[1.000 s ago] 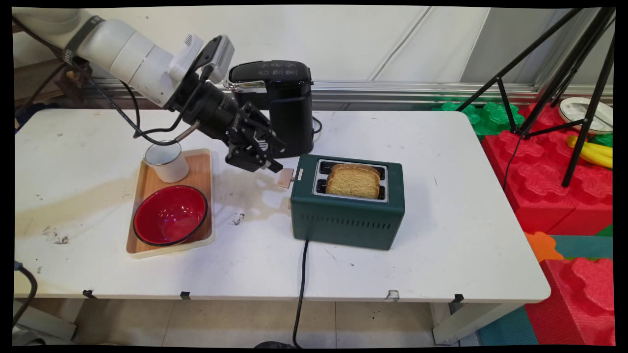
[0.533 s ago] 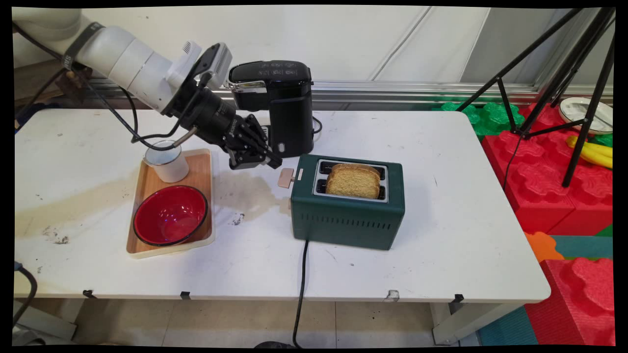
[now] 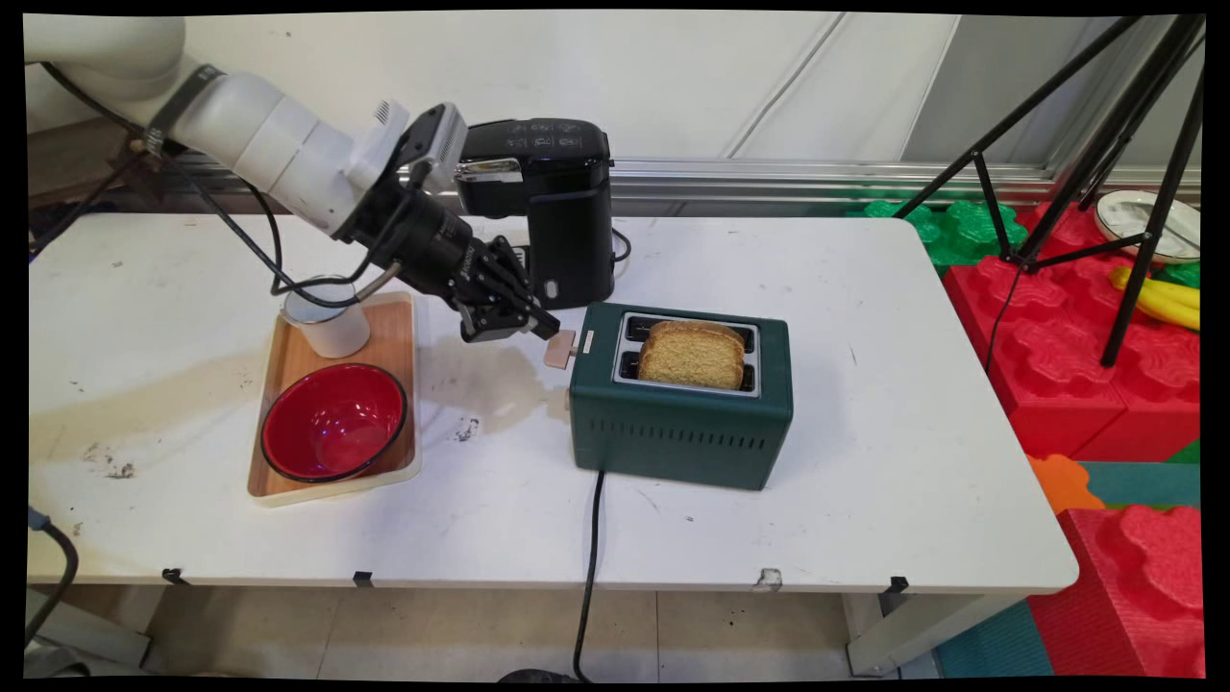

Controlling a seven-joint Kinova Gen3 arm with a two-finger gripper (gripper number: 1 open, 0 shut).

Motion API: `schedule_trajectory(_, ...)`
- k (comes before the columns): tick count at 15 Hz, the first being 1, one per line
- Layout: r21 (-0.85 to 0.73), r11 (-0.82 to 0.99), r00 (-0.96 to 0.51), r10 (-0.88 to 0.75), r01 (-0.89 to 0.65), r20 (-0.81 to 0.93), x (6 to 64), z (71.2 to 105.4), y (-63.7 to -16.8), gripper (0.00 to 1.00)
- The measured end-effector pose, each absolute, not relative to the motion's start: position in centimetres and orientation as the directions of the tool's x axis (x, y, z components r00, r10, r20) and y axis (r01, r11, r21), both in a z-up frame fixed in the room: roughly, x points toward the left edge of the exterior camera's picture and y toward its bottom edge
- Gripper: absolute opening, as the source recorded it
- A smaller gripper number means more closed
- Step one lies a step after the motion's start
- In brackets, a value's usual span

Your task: Press the toaster switch

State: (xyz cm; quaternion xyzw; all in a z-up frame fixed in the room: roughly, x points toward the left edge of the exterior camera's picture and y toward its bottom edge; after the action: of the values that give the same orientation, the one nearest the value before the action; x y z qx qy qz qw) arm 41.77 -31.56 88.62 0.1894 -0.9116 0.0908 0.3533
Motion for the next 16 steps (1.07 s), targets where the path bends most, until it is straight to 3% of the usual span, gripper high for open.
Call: schedule_trajectory(16,-0.040,0.916,-0.695,-0.274,-0.399,0.665,40.7,85.7,-32.4,0.00)
